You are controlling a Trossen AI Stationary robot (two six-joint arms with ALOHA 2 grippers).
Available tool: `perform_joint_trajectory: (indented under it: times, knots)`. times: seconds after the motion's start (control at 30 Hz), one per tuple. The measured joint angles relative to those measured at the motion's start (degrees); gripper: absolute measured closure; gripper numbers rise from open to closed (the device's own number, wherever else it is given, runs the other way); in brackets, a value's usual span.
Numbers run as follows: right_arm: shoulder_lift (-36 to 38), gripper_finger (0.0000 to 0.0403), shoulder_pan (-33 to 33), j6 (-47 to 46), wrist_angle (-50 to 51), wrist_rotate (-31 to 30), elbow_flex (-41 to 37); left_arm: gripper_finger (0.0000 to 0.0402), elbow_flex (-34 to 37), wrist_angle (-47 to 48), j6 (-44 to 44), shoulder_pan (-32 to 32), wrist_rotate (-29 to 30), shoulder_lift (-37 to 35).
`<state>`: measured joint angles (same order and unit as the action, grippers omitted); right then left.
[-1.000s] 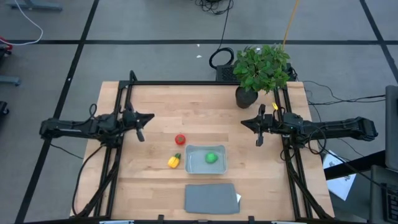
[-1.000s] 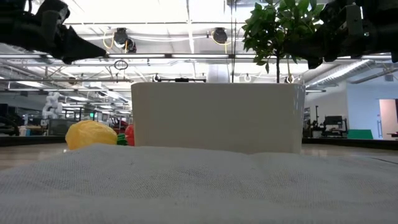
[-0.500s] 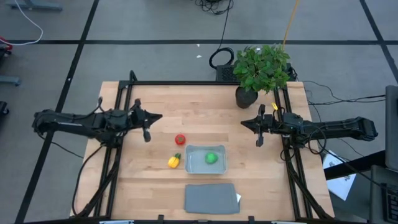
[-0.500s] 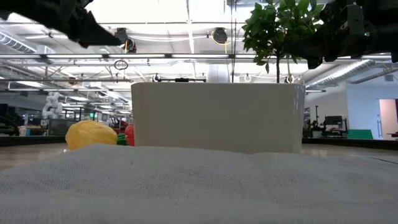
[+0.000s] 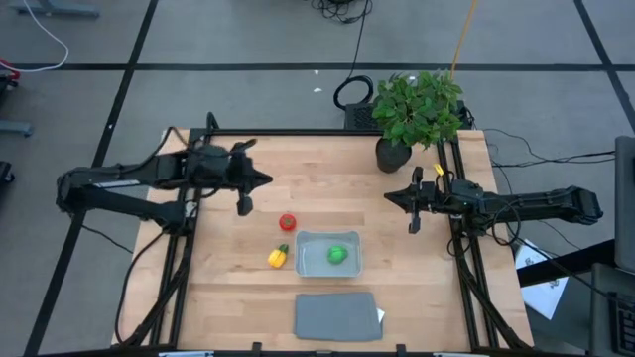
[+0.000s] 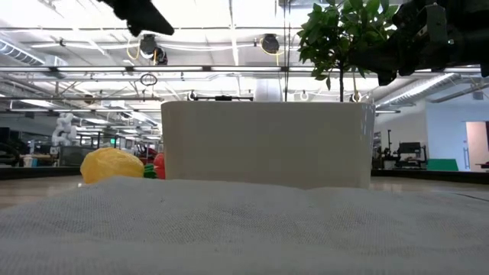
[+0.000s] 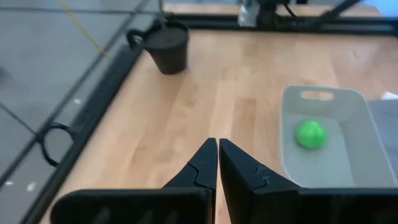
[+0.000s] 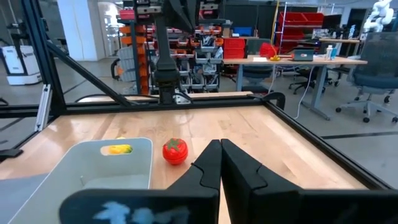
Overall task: Pick and placing Produce into tupperware
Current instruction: Put the tomato into the bin
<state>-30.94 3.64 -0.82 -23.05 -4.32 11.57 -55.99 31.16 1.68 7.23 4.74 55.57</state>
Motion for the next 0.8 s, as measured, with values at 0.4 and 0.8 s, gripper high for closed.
perform_joint_trajectory:
  times: [0.4, 0.8]
  knots:
    - [0.0, 0.0403, 0.0, -0.3, 1.6, 0.0, 0.0, 0.0380, -14.0, 17.0, 10.0, 5.9, -6.1, 19.3]
    - [0.0, 0.0403, 0.0, -0.3, 2.9, 0.0, 0.0, 0.0380, -13.9, 18.4, 14.7, 7.0, -8.0, 29.3]
